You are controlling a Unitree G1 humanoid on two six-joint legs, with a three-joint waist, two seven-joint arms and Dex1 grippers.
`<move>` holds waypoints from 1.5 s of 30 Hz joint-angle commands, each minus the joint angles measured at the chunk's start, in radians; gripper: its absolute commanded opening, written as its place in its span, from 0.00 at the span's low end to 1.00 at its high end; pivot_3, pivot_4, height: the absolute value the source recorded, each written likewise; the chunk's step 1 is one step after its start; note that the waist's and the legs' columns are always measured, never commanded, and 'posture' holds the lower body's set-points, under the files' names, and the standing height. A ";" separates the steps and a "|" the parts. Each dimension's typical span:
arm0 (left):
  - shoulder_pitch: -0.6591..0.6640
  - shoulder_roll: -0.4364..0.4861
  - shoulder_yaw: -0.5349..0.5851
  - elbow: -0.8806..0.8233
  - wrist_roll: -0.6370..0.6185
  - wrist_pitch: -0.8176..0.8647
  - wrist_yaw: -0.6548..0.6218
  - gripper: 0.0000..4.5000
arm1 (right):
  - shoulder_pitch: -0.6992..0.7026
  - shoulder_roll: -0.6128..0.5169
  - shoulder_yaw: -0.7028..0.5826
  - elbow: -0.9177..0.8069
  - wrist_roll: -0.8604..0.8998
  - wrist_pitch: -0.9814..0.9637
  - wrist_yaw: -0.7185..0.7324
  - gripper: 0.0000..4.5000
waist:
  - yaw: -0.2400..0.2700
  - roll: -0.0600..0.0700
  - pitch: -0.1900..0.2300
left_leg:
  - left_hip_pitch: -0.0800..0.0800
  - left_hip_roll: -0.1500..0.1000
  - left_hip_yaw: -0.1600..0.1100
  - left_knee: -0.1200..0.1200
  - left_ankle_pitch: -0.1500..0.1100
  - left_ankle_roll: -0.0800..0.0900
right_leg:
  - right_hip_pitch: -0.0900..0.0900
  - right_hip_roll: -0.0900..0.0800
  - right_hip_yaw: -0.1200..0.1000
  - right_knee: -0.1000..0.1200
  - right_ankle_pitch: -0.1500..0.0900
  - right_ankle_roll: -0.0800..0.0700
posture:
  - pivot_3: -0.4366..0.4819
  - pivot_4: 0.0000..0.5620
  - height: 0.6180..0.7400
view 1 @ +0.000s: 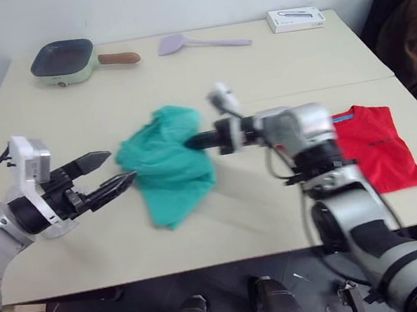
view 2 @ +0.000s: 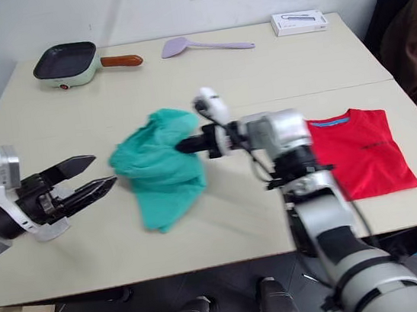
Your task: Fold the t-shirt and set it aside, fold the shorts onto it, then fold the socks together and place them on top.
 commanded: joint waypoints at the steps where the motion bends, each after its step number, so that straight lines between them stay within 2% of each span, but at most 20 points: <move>1: -0.055 0.013 -0.050 -0.037 -0.047 -0.003 -0.009 1.00 | 0.021 -0.231 0.044 -0.179 0.027 -0.012 0.139 0.01 | -0.002 0.000 0.000 | 0.000 0.000 0.001 0.000 0.000 0.000 | 0.000 0.000 0.000 0.000 0.000 0.000 | 0.48 0.27 1.00; 6: -0.121 0.006 -0.120 -0.025 -0.068 -0.012 -0.028 1.00 | 0.017 -0.504 0.040 -0.136 -0.001 -0.121 0.259 0.01 | -0.005 0.001 0.000 | 0.002 0.003 0.007 -0.001 0.000 -0.001 | 0.000 0.002 0.003 -0.001 0.000 0.000 | 0.48 0.27 1.00; 9: -0.157 0.001 -0.157 -0.015 -0.077 -0.018 -0.048 1.00 | 0.008 -0.605 0.028 -0.064 -0.019 -0.177 0.300 0.01 | 0.000 0.001 0.000 | 0.004 0.003 0.010 0.000 0.000 -0.001 | 0.000 0.002 0.005 -0.003 0.000 0.000 | 0.48 0.27 1.00; 14: -0.235 -0.017 -0.239 0.012 -0.050 -0.045 -0.078 1.00 | 0.092 -0.756 -0.002 0.065 -0.074 -0.278 0.301 0.01 | 0.005 0.001 0.000 | 0.004 0.003 0.011 0.000 0.000 0.000 | 0.001 0.001 0.007 -0.004 0.000 0.001 | 0.48 0.27 1.00; 24: -0.296 -0.015 -0.321 0.072 0.013 -0.102 -0.136 1.00 | 0.328 -0.811 -0.099 0.278 -0.146 -0.454 0.146 0.01 | 0.015 0.001 0.000 | 0.003 0.003 0.014 0.001 0.000 0.001 | 0.000 0.002 0.008 -0.005 0.000 0.001 | 0.48 0.27 1.00; 30: -0.324 -0.021 -0.343 0.092 0.036 -0.109 -0.155 1.00 | 0.435 -0.782 -0.179 0.265 -0.130 -0.491 0.079 0.01 | 0.026 0.001 0.000 | 0.003 0.003 0.015 0.002 0.000 0.001 | 0.000 0.002 0.008 -0.005 0.001 0.002 | 0.48 0.27 1.00; 36: -0.317 -0.023 -0.358 0.079 0.043 -0.107 -0.158 1.00 | 0.517 -0.724 -0.283 0.168 -0.072 -0.496 0.013 0.01 | 0.025 0.001 0.000 | 0.004 0.003 0.016 0.002 0.001 0.001 | 0.001 0.002 0.008 -0.005 0.001 0.003 | 0.48 0.27 1.00; 37: -0.311 -0.020 -0.356 0.076 0.041 -0.105 -0.160 1.00 | 0.524 -0.721 -0.298 0.162 -0.066 -0.495 0.006 0.10 | 0.025 0.001 0.000 | 0.004 0.003 0.016 0.002 0.001 0.001 | 0.001 0.002 0.008 -0.005 0.001 0.003 | 0.48 0.27 1.00; 40: -0.298 -0.013 -0.353 0.070 0.040 -0.102 -0.165 1.00 | 0.514 -0.725 -0.347 0.152 -0.038 -0.519 -0.001 0.28 | 0.025 0.001 0.000 | 0.004 0.003 0.016 0.002 0.001 0.001 | 0.001 0.002 0.008 -0.004 0.001 0.003 | 0.48 0.27 1.00; 45: -0.302 -0.011 -0.332 0.060 0.019 -0.088 -0.154 1.00 | 0.457 -0.755 -0.373 0.141 -0.021 -0.554 0.027 0.69 | 0.025 0.001 0.000 | 0.004 0.003 0.017 0.002 0.001 0.002 | 0.001 0.002 0.008 -0.004 0.002 0.003 | 0.48 0.27 1.00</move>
